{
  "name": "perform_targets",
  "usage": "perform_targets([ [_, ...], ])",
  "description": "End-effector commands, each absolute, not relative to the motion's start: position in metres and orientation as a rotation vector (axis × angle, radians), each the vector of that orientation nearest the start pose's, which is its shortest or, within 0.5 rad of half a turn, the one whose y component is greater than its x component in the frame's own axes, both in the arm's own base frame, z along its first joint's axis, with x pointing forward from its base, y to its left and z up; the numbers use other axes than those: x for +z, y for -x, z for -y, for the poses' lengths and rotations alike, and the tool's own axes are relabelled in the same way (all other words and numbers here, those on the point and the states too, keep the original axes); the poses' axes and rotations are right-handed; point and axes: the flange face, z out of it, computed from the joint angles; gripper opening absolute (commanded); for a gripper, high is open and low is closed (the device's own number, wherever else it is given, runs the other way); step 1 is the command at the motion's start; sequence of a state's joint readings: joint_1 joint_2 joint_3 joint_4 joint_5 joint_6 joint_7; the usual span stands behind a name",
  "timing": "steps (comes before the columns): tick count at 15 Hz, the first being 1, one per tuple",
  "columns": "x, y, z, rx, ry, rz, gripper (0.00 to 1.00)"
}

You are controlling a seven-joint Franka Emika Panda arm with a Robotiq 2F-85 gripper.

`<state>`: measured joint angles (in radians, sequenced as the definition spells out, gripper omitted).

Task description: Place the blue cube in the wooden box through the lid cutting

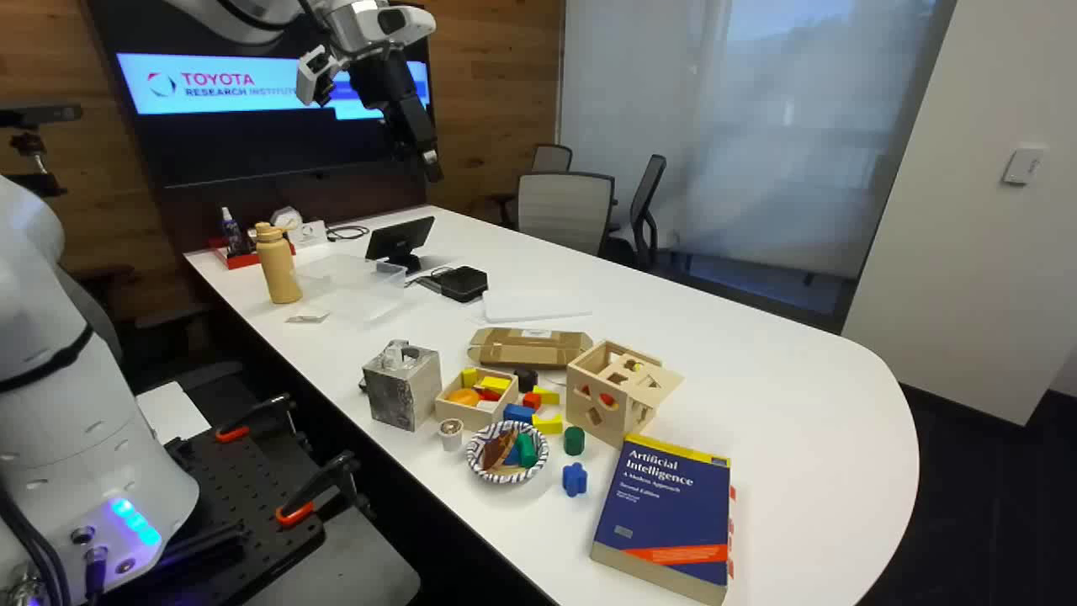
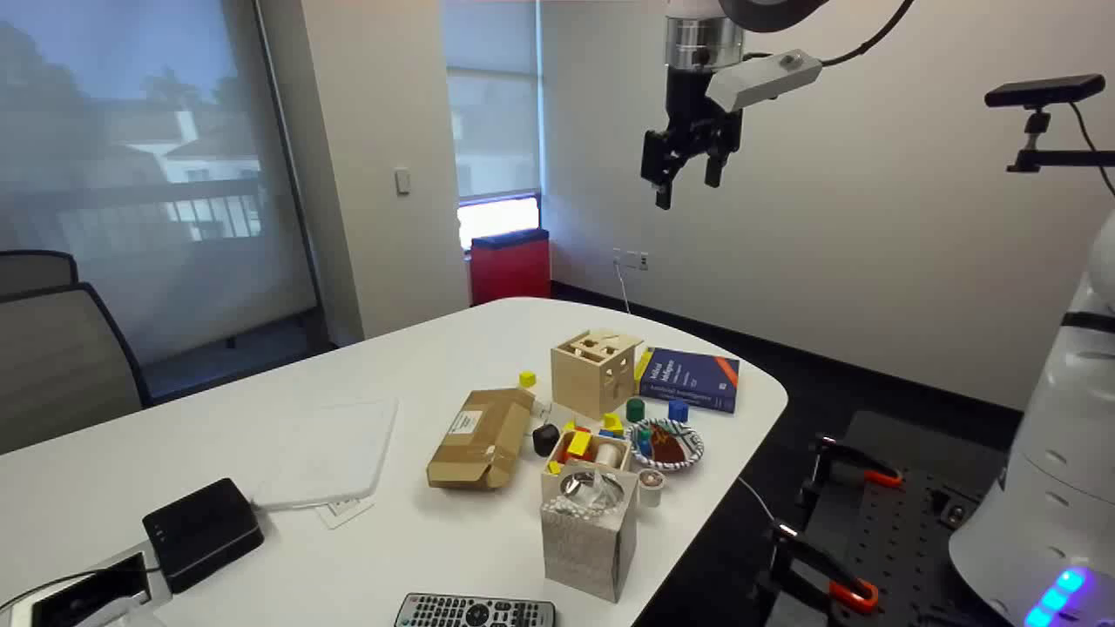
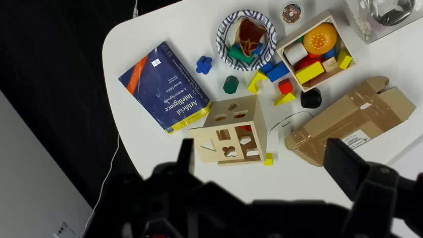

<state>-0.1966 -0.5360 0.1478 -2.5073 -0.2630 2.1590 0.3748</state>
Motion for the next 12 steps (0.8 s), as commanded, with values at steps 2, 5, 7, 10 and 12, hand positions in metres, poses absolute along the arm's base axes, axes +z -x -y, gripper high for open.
perform_targets([
  [2,0.484,-0.402,0.027,-0.379,3.355,-0.524,1.0],
  [5,0.484,-0.402,0.027,-0.379,3.355,-0.524,1.0],
  [7,0.484,-0.402,0.027,-0.379,3.355,-0.524,1.0],
  [10,0.484,-0.411,0.032,-0.397,3.357,-0.529,1.0],
  [12,0.485,-0.421,0.041,-0.415,3.353,-0.539,1.0],
])
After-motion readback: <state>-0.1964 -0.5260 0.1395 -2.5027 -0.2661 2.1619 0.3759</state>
